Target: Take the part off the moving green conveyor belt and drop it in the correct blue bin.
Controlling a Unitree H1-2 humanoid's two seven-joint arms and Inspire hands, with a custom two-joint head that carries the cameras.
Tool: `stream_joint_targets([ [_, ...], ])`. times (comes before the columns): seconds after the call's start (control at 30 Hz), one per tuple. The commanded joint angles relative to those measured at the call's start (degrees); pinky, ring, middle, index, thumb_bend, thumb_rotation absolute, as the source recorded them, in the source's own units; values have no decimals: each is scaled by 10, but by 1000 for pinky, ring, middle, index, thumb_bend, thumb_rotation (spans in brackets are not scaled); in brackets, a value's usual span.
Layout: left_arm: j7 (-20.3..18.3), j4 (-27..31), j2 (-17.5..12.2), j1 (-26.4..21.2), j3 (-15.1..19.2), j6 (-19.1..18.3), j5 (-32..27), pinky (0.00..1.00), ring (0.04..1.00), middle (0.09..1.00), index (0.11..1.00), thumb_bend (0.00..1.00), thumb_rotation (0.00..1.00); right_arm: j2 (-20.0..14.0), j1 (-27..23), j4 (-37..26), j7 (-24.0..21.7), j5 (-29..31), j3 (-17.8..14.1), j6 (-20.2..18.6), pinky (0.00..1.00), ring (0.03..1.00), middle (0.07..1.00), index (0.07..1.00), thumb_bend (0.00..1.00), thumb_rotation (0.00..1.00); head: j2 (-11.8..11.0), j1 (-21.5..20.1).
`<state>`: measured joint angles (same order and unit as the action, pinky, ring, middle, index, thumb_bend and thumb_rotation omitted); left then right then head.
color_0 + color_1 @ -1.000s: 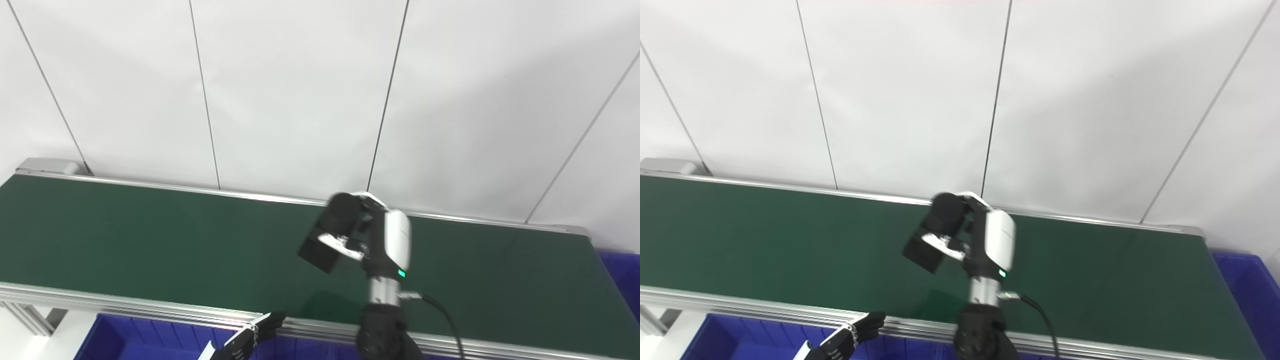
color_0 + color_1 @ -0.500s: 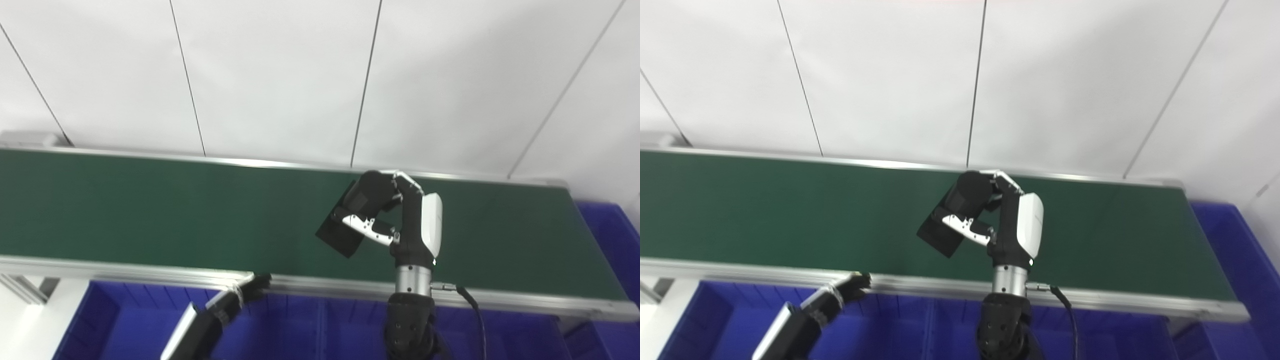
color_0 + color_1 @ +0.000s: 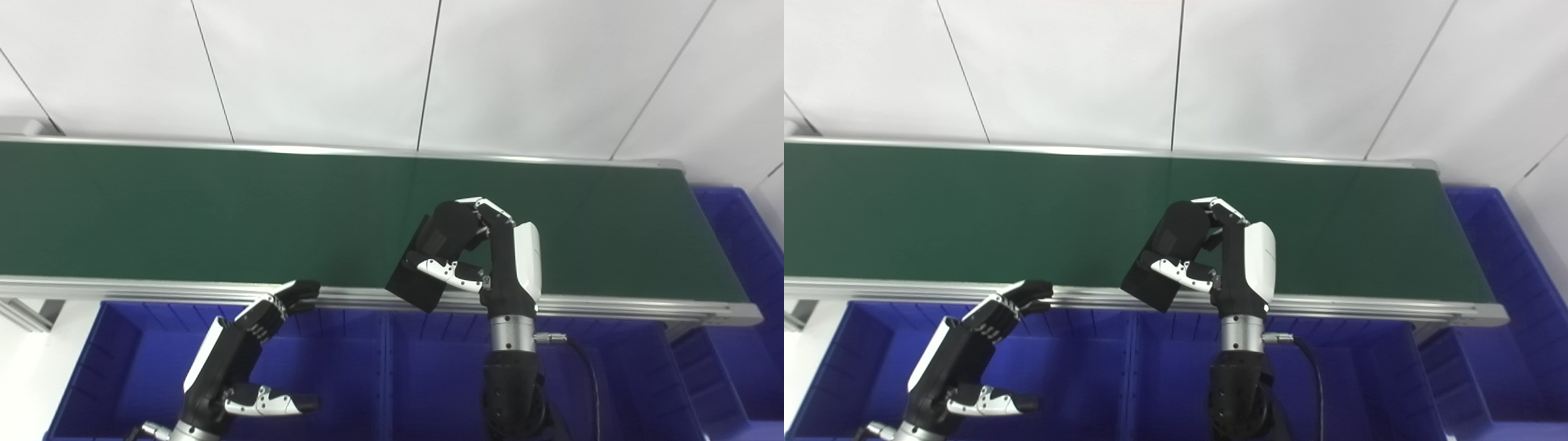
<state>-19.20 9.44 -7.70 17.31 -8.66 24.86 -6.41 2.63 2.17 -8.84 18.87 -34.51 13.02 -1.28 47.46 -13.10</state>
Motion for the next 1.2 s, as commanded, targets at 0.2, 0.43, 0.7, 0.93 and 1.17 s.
stream_joint_targets([
  [0.2, 9, 25, -6, -9, 1, -4, 0, 810, 837, 836, 806, 921, 269, -14, 36, -22, -11, 5, -5, 26, 326, 404, 440, 539, 516, 0, 11, 2],
  [0.43, 9, 22, -7, -17, 1, -8, -2, 805, 837, 831, 803, 924, 256, -37, 67, -15, -25, -1, -12, 14, 347, 418, 444, 543, 515, 0, 15, -2],
  [0.7, 6, 26, -10, -22, 0, -15, -14, 802, 837, 830, 794, 915, 221, -61, 84, -3, -73, 3, -22, -16, 373, 445, 448, 544, 514, 0, 21, -7],
  [0.93, 8, 37, -15, -23, 1, -26, -13, 795, 834, 831, 794, 912, 228, -89, 75, 16, -123, -25, -19, -69, 351, 427, 440, 546, 514, 0, 26, -17],
  [1.17, 7, 40, -19, -19, 3, -30, -19, 794, 834, 832, 795, 915, 230, -109, 52, 41, -177, -61, 2, -134, 473, 553, 557, 515, 514, 72, 28, -21],
])
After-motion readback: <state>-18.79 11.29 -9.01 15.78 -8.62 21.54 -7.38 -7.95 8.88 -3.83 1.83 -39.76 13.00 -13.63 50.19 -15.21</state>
